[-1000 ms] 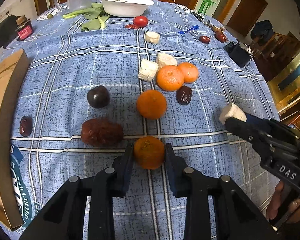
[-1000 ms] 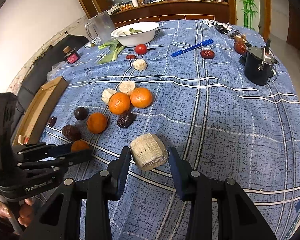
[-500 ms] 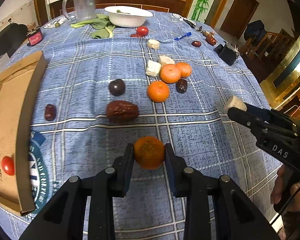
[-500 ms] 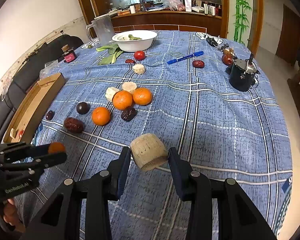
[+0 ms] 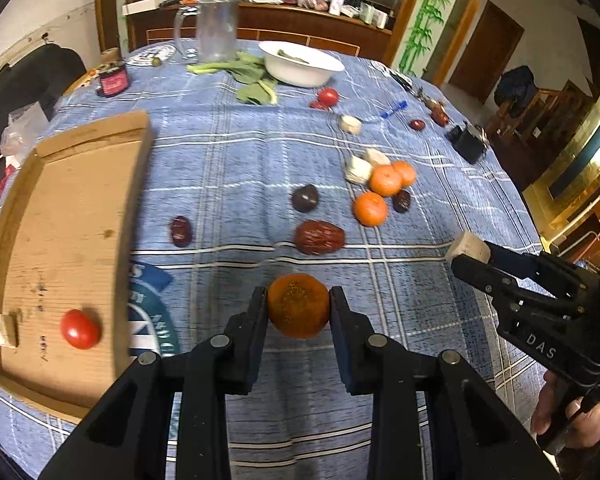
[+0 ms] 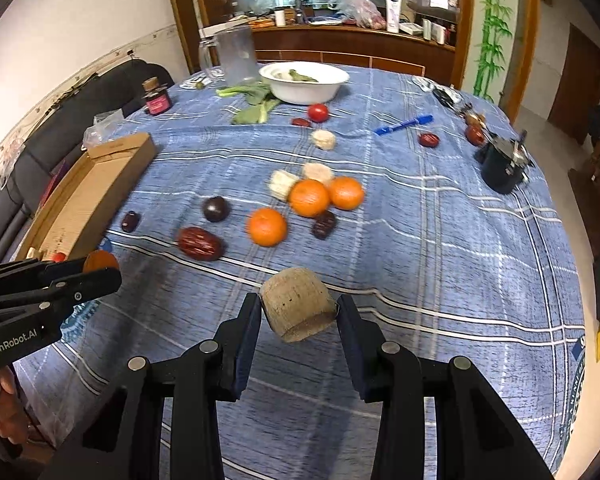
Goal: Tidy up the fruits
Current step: 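Carry the yam chunk and tangerine to the tray and open both grippers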
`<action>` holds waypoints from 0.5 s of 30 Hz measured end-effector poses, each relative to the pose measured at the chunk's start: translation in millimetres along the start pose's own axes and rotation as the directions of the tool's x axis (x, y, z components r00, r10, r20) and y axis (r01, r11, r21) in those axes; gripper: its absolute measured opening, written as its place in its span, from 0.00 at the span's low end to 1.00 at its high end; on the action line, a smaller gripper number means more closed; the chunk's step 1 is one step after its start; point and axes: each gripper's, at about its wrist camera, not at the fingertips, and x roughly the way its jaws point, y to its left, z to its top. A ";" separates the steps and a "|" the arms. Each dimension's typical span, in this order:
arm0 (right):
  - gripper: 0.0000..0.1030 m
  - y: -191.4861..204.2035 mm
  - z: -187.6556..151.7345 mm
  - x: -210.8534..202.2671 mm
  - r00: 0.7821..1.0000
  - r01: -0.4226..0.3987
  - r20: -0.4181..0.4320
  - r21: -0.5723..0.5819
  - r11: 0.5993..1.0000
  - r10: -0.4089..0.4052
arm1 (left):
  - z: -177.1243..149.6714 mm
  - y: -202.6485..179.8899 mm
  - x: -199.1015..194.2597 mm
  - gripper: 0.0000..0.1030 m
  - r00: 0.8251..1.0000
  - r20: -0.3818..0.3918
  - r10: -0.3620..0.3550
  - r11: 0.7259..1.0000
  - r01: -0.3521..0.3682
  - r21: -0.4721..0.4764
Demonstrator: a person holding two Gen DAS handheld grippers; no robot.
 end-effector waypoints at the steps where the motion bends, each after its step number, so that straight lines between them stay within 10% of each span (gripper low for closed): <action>1: 0.41 6.2 2.5 0.2 1.000 -0.003 0.001 -0.007 1.000 0.003 | 0.3 4.2 -2.5 0.28 1.000 0.006 0.004 1.000 -0.004 -0.004; 15: 0.41 87.7 35.4 12.8 0.995 -0.093 0.010 -0.101 0.990 0.095 | 0.1 89.8 -39.9 0.28 0.995 0.063 0.080 0.990 -0.072 -0.118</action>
